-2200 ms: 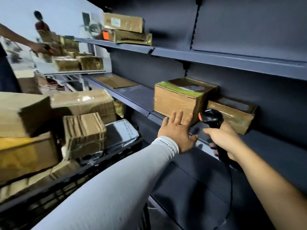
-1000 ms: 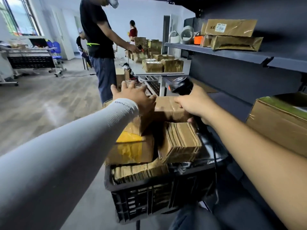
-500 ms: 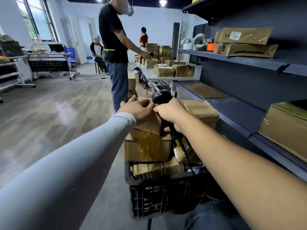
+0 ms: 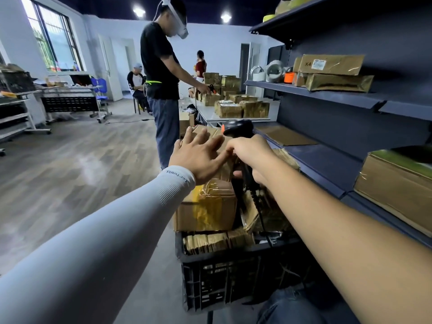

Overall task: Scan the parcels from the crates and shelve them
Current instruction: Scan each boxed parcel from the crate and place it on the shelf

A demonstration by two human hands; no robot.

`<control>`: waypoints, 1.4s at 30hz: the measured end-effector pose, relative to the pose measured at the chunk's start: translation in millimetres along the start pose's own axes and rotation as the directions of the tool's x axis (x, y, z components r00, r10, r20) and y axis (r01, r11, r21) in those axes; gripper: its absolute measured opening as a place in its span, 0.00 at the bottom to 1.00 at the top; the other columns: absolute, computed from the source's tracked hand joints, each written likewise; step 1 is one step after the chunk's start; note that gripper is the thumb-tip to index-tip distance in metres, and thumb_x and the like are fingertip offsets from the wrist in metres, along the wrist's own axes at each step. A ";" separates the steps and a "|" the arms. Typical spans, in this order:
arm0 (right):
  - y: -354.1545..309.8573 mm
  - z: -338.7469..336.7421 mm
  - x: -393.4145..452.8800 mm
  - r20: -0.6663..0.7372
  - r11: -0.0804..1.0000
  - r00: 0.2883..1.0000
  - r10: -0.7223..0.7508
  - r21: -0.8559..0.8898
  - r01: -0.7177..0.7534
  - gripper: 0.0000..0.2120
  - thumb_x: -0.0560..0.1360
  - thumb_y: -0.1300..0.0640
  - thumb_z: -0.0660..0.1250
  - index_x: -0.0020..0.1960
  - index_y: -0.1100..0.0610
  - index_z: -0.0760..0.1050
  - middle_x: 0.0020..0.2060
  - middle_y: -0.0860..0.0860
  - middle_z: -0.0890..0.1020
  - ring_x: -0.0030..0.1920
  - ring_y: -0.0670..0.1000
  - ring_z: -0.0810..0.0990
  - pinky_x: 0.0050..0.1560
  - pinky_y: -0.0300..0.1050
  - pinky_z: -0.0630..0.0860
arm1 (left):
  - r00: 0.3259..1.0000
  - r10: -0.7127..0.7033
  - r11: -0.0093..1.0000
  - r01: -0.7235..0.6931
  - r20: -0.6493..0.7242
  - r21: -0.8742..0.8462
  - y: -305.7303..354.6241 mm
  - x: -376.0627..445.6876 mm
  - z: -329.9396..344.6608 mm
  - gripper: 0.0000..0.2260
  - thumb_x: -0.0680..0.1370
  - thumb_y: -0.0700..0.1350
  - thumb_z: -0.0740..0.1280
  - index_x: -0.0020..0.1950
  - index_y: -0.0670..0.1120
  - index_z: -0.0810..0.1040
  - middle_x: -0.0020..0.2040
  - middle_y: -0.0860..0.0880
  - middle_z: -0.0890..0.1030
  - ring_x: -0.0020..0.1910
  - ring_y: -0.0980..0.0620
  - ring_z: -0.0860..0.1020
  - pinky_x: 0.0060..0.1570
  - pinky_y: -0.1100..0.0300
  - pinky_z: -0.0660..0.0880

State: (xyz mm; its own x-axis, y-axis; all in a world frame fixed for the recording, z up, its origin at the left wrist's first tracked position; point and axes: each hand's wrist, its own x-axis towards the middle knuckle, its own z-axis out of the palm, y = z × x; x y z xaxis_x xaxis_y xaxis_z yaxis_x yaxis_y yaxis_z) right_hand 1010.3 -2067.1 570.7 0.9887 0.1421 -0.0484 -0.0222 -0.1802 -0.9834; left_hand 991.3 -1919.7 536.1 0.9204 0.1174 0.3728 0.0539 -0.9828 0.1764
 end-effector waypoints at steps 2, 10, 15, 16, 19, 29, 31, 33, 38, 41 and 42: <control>-9.1 -16.6 -7.6 -0.032 0.999 0.999 -0.036 0.002 0.036 0.10 0.75 0.60 0.70 0.55 0.56 0.75 0.47 0.55 0.80 0.47 0.54 0.80 0.39 0.49 0.82 | 0.998 0.056 0.998 -0.056 -0.033 0.004 16.5 -0.3 -6.1 0.32 0.79 0.74 0.50 0.82 0.65 0.57 0.85 0.51 0.53 0.84 0.42 0.45 0.79 0.38 0.47; -9.4 -119.3 -37.4 -0.222 0.998 0.973 -0.069 -0.004 0.070 0.07 0.77 0.59 0.70 0.51 0.54 0.72 0.43 0.54 0.78 0.44 0.54 0.80 0.44 0.53 0.84 | 0.967 0.225 0.974 -0.227 -0.121 -0.005 125.4 5.3 8.5 0.34 0.77 0.76 0.52 0.81 0.67 0.55 0.85 0.48 0.56 0.84 0.39 0.48 0.79 0.34 0.50; 17.7 -184.8 -62.5 -0.337 0.999 0.941 -0.037 0.004 0.041 0.05 0.73 0.60 0.70 0.47 0.56 0.75 0.36 0.55 0.77 0.38 0.56 0.78 0.37 0.50 0.79 | 0.935 0.311 0.946 -0.322 -0.173 -0.039 200.4 -15.1 33.1 0.32 0.78 0.75 0.52 0.79 0.64 0.60 0.83 0.48 0.60 0.83 0.38 0.51 0.77 0.34 0.51; 23.5 -196.2 -69.0 -0.360 0.999 0.932 -0.032 0.000 0.034 0.05 0.74 0.60 0.70 0.47 0.56 0.75 0.36 0.55 0.77 0.38 0.56 0.78 0.37 0.50 0.78 | 0.929 0.326 0.940 -0.339 -0.177 -0.049 213.8 -20.6 38.6 0.32 0.78 0.75 0.52 0.79 0.63 0.61 0.83 0.48 0.60 0.83 0.38 0.52 0.77 0.34 0.51; 41.8 -227.1 -87.2 -0.407 1.000 0.913 -0.017 -0.019 0.011 0.05 0.75 0.60 0.70 0.48 0.54 0.75 0.38 0.54 0.79 0.38 0.53 0.79 0.39 0.50 0.81 | 0.915 0.361 0.918 -0.383 -0.179 -0.106 248.5 -37.7 59.0 0.32 0.78 0.75 0.51 0.80 0.64 0.59 0.83 0.48 0.59 0.83 0.38 0.52 0.77 0.33 0.51; 124.3 -262.5 -130.0 -0.469 0.997 0.882 0.052 -0.030 -0.075 0.11 0.75 0.59 0.70 0.55 0.50 0.77 0.39 0.47 0.81 0.38 0.49 0.79 0.32 0.43 0.78 | 0.905 0.412 0.875 -0.426 -0.109 -0.230 290.7 -103.2 130.8 0.34 0.76 0.75 0.45 0.81 0.66 0.57 0.84 0.46 0.57 0.83 0.37 0.52 0.76 0.31 0.55; 141.4 -259.3 -138.9 -0.469 0.995 0.880 0.078 -0.021 -0.100 0.12 0.74 0.59 0.70 0.57 0.50 0.77 0.39 0.47 0.81 0.38 0.48 0.79 0.31 0.42 0.77 | 0.901 0.428 0.874 -0.433 -0.074 -0.222 288.9 -117.8 143.5 0.34 0.76 0.75 0.44 0.81 0.65 0.57 0.85 0.46 0.56 0.83 0.37 0.51 0.76 0.31 0.54; 161.5 -256.4 -146.6 -0.466 0.991 0.877 0.118 -0.002 -0.135 0.13 0.75 0.58 0.71 0.58 0.51 0.78 0.39 0.46 0.82 0.38 0.47 0.79 0.32 0.43 0.77 | 0.896 0.443 0.874 -0.441 -0.040 -0.203 286.3 -132.9 157.4 0.34 0.76 0.75 0.44 0.81 0.65 0.59 0.85 0.46 0.56 0.83 0.37 0.51 0.75 0.31 0.53; 217.5 -252.0 -165.2 -0.463 0.980 0.866 0.189 0.036 -0.195 0.11 0.76 0.56 0.73 0.57 0.49 0.78 0.38 0.45 0.82 0.38 0.44 0.80 0.35 0.45 0.78 | 0.887 0.461 0.863 -0.441 0.025 -0.246 284.3 -171.4 200.6 0.33 0.78 0.74 0.47 0.79 0.63 0.66 0.82 0.44 0.64 0.81 0.34 0.58 0.73 0.28 0.58; 254.8 -251.6 -174.0 -0.460 0.975 0.861 0.217 0.059 -0.215 0.09 0.77 0.60 0.71 0.52 0.47 0.77 0.34 0.40 0.83 0.34 0.41 0.80 0.37 0.46 0.78 | 0.877 0.478 0.855 -0.450 0.056 -0.259 282.4 -193.0 232.8 0.33 0.77 0.74 0.48 0.78 0.63 0.68 0.81 0.43 0.66 0.80 0.34 0.60 0.72 0.28 0.60; 269.5 -251.6 -176.4 -0.463 0.970 0.854 0.238 0.075 -0.230 0.10 0.77 0.60 0.71 0.51 0.46 0.76 0.35 0.40 0.83 0.34 0.41 0.81 0.37 0.47 0.79 | 0.871 0.485 0.852 -0.451 0.080 -0.265 281.6 -199.2 244.2 0.34 0.77 0.75 0.47 0.78 0.64 0.67 0.81 0.43 0.66 0.81 0.34 0.60 0.73 0.28 0.60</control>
State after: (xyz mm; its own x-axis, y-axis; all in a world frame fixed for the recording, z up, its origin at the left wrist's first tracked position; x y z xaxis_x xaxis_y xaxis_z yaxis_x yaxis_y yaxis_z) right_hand 867.3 -2385.6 358.2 0.9076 -0.3723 -0.1941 -0.2597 -0.1347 -0.9562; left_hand 917.7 -2254.6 289.1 0.8585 -0.3862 0.3374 -0.4717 -0.8528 0.2240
